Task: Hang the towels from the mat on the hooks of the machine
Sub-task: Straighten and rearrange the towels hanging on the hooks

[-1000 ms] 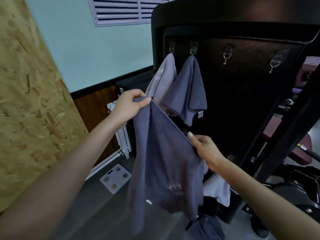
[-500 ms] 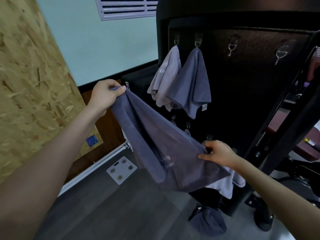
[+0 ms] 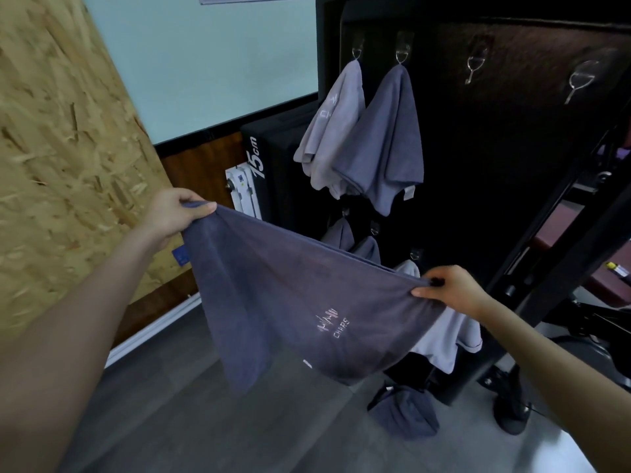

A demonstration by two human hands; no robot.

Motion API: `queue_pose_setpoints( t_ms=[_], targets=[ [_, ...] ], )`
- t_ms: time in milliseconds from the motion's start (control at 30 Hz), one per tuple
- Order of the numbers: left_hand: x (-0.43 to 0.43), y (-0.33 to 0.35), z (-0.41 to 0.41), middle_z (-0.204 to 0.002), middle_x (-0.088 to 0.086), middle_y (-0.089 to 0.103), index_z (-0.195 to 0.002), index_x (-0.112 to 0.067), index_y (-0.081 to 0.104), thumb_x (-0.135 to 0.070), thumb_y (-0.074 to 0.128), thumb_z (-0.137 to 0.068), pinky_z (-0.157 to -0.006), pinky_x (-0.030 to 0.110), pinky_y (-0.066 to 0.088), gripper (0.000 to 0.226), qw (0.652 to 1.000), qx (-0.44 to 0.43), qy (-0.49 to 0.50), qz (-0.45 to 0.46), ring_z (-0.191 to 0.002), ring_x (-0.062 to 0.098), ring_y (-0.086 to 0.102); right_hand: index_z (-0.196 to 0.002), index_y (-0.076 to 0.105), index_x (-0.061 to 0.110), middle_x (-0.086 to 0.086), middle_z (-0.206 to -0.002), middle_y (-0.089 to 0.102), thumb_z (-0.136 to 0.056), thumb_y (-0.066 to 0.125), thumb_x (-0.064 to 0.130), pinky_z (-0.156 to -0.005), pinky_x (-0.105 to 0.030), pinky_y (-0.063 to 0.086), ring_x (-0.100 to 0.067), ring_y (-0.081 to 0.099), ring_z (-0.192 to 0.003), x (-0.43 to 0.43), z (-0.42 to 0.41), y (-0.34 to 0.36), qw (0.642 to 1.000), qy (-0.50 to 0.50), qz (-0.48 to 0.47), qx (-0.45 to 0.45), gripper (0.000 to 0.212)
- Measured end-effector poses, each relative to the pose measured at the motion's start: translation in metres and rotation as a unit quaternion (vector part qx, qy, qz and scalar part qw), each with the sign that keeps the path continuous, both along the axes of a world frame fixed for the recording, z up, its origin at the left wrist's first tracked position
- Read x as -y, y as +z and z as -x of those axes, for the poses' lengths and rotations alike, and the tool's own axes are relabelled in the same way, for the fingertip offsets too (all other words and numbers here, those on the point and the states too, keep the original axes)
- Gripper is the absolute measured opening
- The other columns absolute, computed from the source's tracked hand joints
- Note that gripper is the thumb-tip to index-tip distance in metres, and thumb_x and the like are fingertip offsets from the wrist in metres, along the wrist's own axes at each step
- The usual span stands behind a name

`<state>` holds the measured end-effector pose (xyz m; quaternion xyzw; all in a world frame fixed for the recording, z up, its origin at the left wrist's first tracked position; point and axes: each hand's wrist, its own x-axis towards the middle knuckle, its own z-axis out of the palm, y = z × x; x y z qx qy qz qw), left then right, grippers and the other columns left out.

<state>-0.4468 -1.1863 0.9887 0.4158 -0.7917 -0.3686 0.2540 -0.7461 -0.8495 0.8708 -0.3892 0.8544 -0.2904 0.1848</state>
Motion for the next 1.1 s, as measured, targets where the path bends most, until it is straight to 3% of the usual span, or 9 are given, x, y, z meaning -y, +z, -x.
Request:
queue_pose_setpoints(
  t_ms=[67, 167, 367, 567, 633, 767, 867, 967, 1100],
  targets=[
    [0.002, -0.006, -0.013, -0.079, 0.003, 0.061, -0.08, -0.006, 0.067, -0.022, 0.073, -0.08, -0.059, 0.024, 0.043, 0.017, 0.998, 0.04, -0.009, -0.038, -0.072, 0.012, 0.055, -0.082, 0.072, 0.01, -0.005, -0.08, 0.07, -0.074, 0.077, 0.019, -0.069, -0.022, 0.049, -0.016, 0.064, -0.075, -0.005, 0.004, 0.009, 0.995, -0.009, 0.039, 0.096, 0.013],
    [0.004, -0.02, -0.031, -0.08, 0.006, 0.063, -0.077, -0.005, 0.068, -0.022, 0.077, -0.075, -0.064, 0.025, 0.043, 0.019, 0.991, 0.102, -0.024, -0.084, -0.076, 0.015, 0.057, -0.093, 0.072, 0.004, -0.015, -0.091, 0.072, -0.082, 0.067, 0.009, -0.074, -0.029, 0.057, -0.025, 0.069, -0.084, -0.012, 0.016, 0.022, 0.972, 0.012, 0.056, 0.228, 0.013],
    [0.0, -0.059, -0.038, -0.071, 0.009, 0.049, -0.062, -0.008, 0.051, -0.033, 0.082, -0.069, -0.063, 0.03, 0.031, 0.04, 0.98, 0.15, -0.029, -0.127, -0.072, 0.022, 0.048, -0.096, 0.071, 0.009, -0.011, -0.094, 0.072, -0.091, 0.059, 0.021, -0.085, -0.038, 0.055, -0.026, 0.068, -0.091, -0.009, 0.031, 0.031, 0.975, 0.056, -0.1, 0.189, 0.017],
    [-0.028, -0.095, -0.022, -0.057, 0.005, 0.044, -0.055, -0.008, 0.047, -0.039, 0.069, -0.08, -0.043, 0.021, 0.033, 0.046, 0.975, 0.181, 0.026, -0.13, -0.056, 0.017, 0.046, -0.094, 0.063, -0.008, -0.018, -0.082, 0.059, -0.087, 0.057, 0.006, -0.072, -0.04, 0.054, -0.027, 0.058, -0.076, 0.013, 0.011, 0.015, 0.949, -0.109, -0.095, 0.279, 0.016],
    [-0.046, -0.104, -0.01, -0.066, 0.008, 0.049, -0.064, -0.005, 0.052, -0.035, 0.069, -0.082, -0.044, 0.021, 0.041, 0.039, 0.964, 0.159, 0.055, -0.207, -0.06, 0.016, 0.048, -0.089, 0.057, -0.003, -0.013, -0.074, 0.054, -0.087, 0.053, 0.001, -0.057, -0.03, 0.052, -0.018, 0.054, -0.063, 0.028, -0.011, 0.012, 0.913, -0.178, -0.068, 0.361, 0.006],
    [-0.089, -0.113, 0.016, -0.081, 0.011, 0.058, -0.086, 0.001, 0.057, -0.021, 0.07, -0.084, -0.052, 0.024, 0.048, 0.025, 0.928, 0.074, 0.055, -0.361, -0.071, 0.016, 0.056, -0.071, 0.048, 0.009, -0.001, -0.049, 0.05, -0.093, 0.043, 0.003, -0.039, -0.018, 0.048, -0.006, 0.045, -0.039, 0.056, -0.068, 0.009, 0.83, -0.203, -0.058, 0.517, 0.023],
    [-0.122, -0.119, 0.03, -0.093, 0.015, 0.064, -0.096, 0.005, 0.059, -0.016, 0.067, -0.085, -0.049, 0.025, 0.053, 0.025, 0.906, 0.036, 0.027, -0.42, -0.078, 0.019, 0.061, -0.072, 0.051, 0.006, -0.005, -0.05, 0.056, -0.095, 0.043, 0.003, -0.039, -0.023, 0.05, -0.012, 0.054, -0.048, 0.067, -0.108, 0.005, 0.788, -0.215, -0.025, 0.576, 0.024],
    [-0.143, -0.12, 0.037, -0.094, 0.019, 0.062, -0.095, 0.005, 0.059, -0.012, 0.066, -0.085, -0.046, 0.023, 0.054, 0.022, 0.894, 0.001, 0.011, -0.449, -0.073, 0.018, 0.06, -0.072, 0.047, 0.005, -0.01, -0.064, 0.046, -0.096, 0.041, 0.001, -0.037, -0.021, 0.047, -0.015, 0.046, -0.056, 0.076, -0.136, 0.002, 0.734, -0.232, 0.043, 0.637, 0.026],
    [-0.157, -0.116, 0.038, -0.086, 0.015, 0.063, -0.089, 0.001, 0.061, -0.015, 0.063, -0.088, -0.049, 0.023, 0.055, 0.016, 0.898, -0.004, -0.028, -0.44, -0.072, 0.017, 0.061, -0.075, 0.057, 0.002, -0.013, -0.076, 0.058, -0.09, 0.055, -0.002, -0.043, -0.023, 0.051, -0.018, 0.056, -0.066, 0.085, -0.16, -0.004, 0.767, -0.244, 0.103, 0.585, 0.015]
  ],
)
